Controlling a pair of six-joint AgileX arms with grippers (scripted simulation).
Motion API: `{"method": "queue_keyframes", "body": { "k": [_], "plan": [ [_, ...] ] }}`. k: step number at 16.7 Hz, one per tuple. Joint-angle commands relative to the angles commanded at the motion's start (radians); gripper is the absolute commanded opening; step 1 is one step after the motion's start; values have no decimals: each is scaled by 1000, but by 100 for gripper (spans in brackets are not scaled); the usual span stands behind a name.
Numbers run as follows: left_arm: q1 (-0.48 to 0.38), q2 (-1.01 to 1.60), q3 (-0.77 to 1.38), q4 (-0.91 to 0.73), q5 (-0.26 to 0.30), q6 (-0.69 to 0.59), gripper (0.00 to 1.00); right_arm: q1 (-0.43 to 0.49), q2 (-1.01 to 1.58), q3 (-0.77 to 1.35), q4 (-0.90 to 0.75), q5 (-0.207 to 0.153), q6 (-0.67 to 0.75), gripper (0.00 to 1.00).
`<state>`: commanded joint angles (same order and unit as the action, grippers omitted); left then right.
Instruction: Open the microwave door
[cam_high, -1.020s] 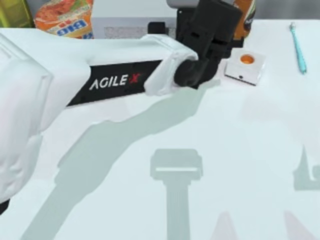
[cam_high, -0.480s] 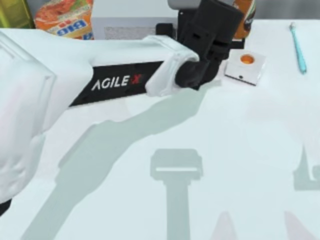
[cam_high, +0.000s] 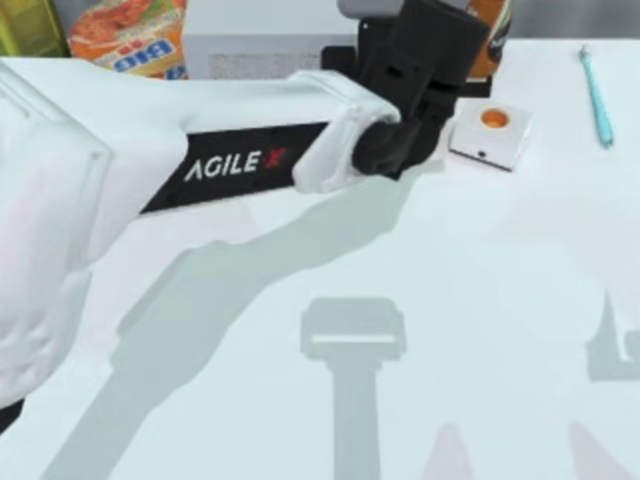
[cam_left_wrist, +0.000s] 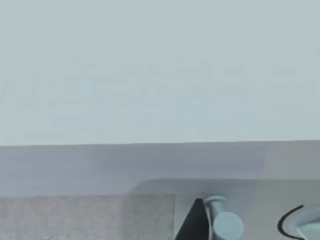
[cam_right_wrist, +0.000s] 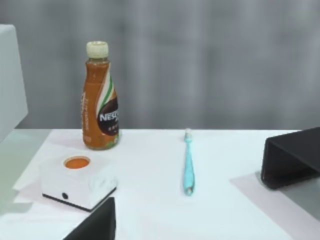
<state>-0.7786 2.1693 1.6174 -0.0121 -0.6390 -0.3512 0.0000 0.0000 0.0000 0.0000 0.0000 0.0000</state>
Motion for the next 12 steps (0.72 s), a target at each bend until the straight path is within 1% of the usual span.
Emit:
{"method": "queue_keyframes", "body": {
  "k": [3, 5, 8, 12],
  "plan": [
    [2, 15, 33, -35, 10, -9, 0, 0, 0, 0, 0, 0, 0, 100],
    [8, 44, 98, -111, 30, -28, 0, 0, 0, 0, 0, 0, 0, 100],
    [22, 104, 244, -298, 75, -72, 0, 0, 0, 0, 0, 0, 0, 100],
    [47, 186, 484, -628, 158, -144, 0, 0, 0, 0, 0, 0, 0, 100]
  ]
}}
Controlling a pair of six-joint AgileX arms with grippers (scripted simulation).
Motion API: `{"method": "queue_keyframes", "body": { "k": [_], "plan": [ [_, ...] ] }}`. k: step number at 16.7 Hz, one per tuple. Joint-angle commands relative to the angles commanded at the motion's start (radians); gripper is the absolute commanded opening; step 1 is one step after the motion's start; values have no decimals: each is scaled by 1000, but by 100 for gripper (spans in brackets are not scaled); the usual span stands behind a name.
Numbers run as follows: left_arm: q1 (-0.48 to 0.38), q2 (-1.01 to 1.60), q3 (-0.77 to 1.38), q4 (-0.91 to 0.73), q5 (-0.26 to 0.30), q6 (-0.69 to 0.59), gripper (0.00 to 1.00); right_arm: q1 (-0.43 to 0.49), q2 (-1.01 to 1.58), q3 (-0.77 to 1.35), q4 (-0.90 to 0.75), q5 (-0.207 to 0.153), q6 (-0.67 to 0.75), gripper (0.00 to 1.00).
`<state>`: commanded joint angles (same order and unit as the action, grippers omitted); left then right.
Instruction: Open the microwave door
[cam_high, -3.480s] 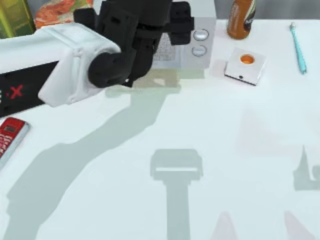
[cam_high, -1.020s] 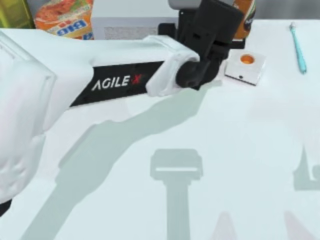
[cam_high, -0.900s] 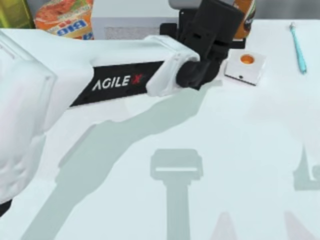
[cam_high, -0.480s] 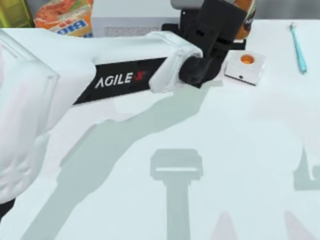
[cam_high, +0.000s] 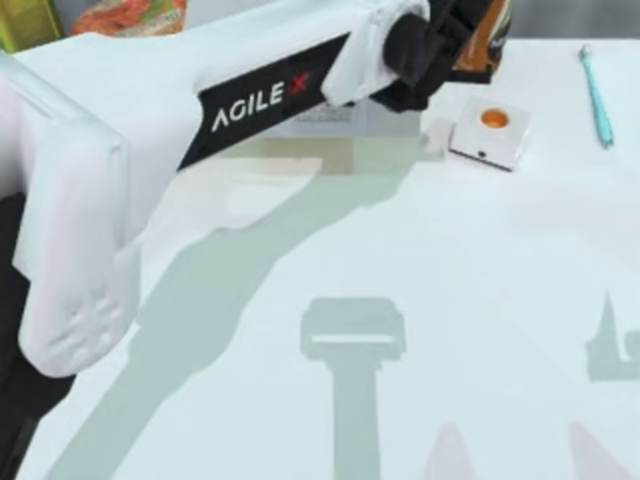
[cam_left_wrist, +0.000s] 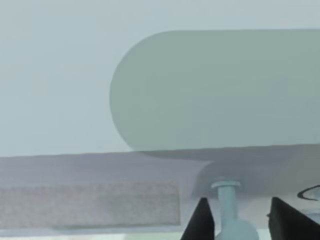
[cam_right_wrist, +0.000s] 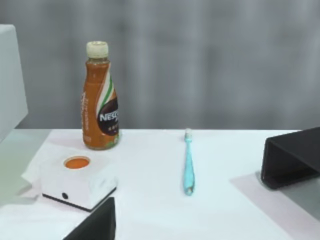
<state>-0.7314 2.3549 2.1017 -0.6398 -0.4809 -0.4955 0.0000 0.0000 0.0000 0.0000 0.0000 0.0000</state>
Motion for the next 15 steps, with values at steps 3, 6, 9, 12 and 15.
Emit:
{"method": "queue_keyframes", "body": {
  "k": [3, 6, 9, 12, 15],
  "plan": [
    [23, 48, 172, -244, 67, -52, 0, 0, 0, 0, 0, 0, 0, 100],
    [43, 84, 302, -425, 125, -93, 0, 0, 0, 0, 0, 0, 0, 100],
    [55, 106, 371, -512, 157, -114, 0, 0, 0, 0, 0, 0, 0, 100],
    [56, 108, 378, -520, 161, -116, 0, 0, 0, 0, 0, 0, 0, 100],
    [56, 108, 378, -520, 161, -116, 0, 0, 0, 0, 0, 0, 0, 100]
  ]
}}
